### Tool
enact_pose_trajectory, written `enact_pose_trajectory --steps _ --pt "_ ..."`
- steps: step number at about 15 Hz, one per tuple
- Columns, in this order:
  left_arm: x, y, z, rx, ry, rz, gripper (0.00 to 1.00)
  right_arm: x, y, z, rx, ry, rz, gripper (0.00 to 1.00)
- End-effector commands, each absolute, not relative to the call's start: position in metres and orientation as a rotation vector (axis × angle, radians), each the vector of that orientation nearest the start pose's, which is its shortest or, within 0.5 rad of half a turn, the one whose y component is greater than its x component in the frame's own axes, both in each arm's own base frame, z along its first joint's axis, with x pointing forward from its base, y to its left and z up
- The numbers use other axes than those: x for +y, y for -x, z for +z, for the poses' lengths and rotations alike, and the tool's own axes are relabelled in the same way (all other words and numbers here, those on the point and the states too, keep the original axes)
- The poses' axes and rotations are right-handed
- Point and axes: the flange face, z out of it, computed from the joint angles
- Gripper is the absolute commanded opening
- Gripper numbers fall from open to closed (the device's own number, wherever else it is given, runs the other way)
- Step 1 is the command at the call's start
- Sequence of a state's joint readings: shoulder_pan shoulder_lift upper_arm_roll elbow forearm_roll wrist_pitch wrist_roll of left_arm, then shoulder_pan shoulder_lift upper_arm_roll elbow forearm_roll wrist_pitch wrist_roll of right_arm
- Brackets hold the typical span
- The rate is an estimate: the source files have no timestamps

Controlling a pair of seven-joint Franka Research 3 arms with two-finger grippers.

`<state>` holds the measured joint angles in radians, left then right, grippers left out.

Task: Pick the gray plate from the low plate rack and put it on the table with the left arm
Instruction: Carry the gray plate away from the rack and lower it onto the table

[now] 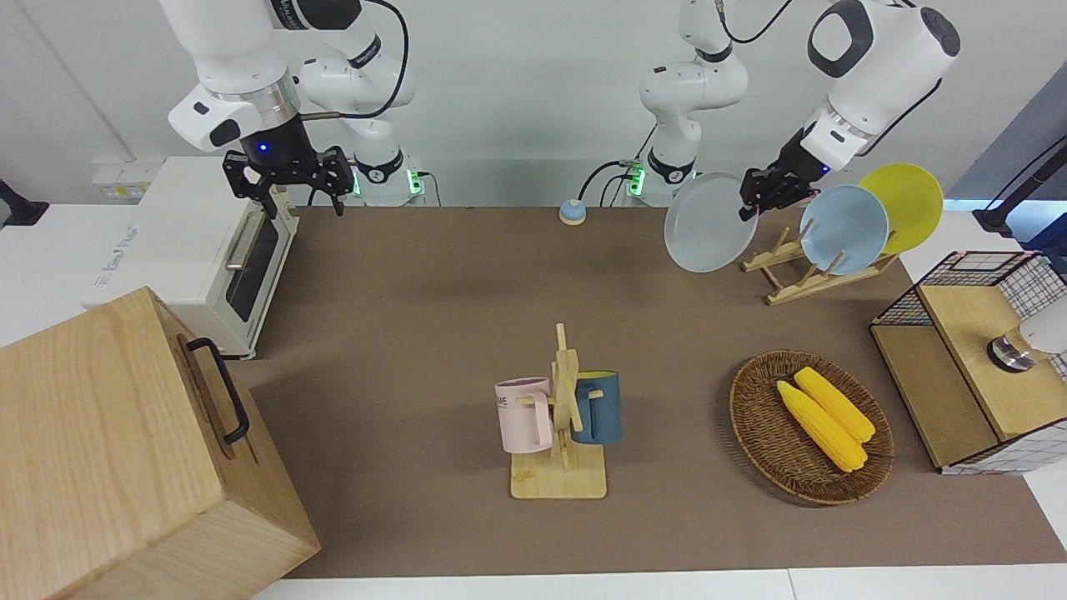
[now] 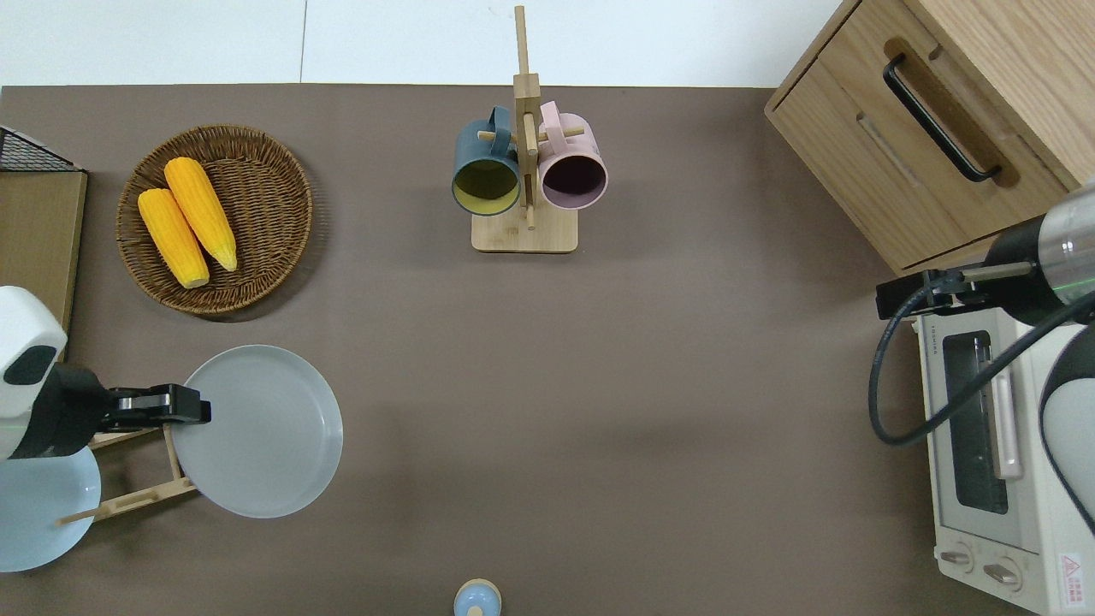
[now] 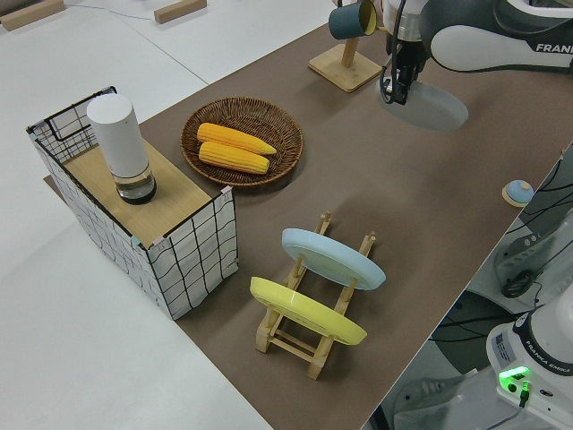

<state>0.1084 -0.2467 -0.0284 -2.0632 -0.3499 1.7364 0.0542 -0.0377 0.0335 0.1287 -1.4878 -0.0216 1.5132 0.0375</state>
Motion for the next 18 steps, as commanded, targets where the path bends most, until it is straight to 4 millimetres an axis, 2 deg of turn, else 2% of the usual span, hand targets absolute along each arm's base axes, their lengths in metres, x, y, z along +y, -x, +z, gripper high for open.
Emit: enact_pose_trajectory --steps 1,4,7,9,14,16,18 --pt "-0.007 -0.475 0.499 -0.225 3.517 0.069 0.00 0.045 -0.559 0.643 -0.058 3.160 0.017 0.983" --pt "-0.026 -0.473 0.472 -0.216 3.523 0.043 0.00 0.045 -0.559 0.643 -0.058 3.160 0.019 0.983" --pt "-0.033 -0.473 0.450 -0.207 3.524 0.051 0.00 0.045 -0.559 0.643 -0.058 3.160 0.019 0.983" --pt "-0.030 -0.473 0.424 -0.132 3.523 0.075 0.00 0.045 -0.559 0.643 -0.058 3.160 0.019 0.983" --pt "-0.032 -0.472 0.384 -0.069 3.505 0.075 0.00 0.045 -0.559 0.643 -0.058 3.160 0.019 0.983" --pt "-0.029 -0.473 0.360 -0.022 3.494 0.087 0.00 0.045 -0.559 0.643 -0.058 3.160 0.019 0.983" --pt "-0.027 -0.470 0.347 0.003 3.489 0.096 0.00 0.045 -0.559 0.643 -0.058 3.160 0.017 0.983"
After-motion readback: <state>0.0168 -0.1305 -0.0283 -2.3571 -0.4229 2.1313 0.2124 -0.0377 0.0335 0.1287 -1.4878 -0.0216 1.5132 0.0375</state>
